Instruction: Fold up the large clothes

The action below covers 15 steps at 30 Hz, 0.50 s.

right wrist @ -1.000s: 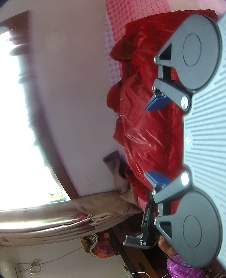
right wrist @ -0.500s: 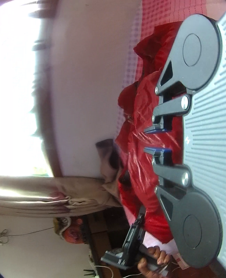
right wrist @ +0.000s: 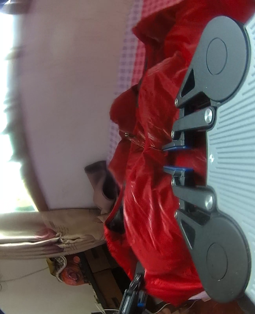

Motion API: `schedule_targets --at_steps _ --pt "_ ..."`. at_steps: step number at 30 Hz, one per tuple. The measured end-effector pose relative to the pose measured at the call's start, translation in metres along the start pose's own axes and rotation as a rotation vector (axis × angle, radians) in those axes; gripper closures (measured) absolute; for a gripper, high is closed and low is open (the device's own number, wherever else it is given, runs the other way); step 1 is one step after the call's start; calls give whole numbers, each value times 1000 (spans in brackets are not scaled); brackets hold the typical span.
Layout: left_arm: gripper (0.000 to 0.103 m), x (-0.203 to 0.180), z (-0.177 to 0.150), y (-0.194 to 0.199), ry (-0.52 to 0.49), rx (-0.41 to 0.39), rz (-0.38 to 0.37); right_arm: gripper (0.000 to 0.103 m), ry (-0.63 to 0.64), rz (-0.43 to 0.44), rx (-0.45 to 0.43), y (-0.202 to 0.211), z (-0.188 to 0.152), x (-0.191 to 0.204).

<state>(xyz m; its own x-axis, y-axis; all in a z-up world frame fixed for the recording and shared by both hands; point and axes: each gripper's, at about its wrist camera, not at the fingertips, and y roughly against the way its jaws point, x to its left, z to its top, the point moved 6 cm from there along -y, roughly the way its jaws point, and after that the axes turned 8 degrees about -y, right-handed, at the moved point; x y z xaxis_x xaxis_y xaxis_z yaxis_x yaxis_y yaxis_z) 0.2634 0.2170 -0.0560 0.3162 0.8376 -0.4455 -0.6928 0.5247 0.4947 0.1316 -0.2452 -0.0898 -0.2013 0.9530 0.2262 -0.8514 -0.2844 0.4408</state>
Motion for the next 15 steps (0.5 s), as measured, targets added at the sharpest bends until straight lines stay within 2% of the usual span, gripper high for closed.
schedule_targets --at_steps 4,6,15 --pt "85 -29 14 7 27 -15 -21 88 -43 12 13 -10 1 -7" --pt "85 -52 21 7 2 -25 -29 88 -73 24 23 -15 1 -11" --pt "83 -174 39 -19 -86 -16 -97 89 -342 115 45 -25 -5 -45"
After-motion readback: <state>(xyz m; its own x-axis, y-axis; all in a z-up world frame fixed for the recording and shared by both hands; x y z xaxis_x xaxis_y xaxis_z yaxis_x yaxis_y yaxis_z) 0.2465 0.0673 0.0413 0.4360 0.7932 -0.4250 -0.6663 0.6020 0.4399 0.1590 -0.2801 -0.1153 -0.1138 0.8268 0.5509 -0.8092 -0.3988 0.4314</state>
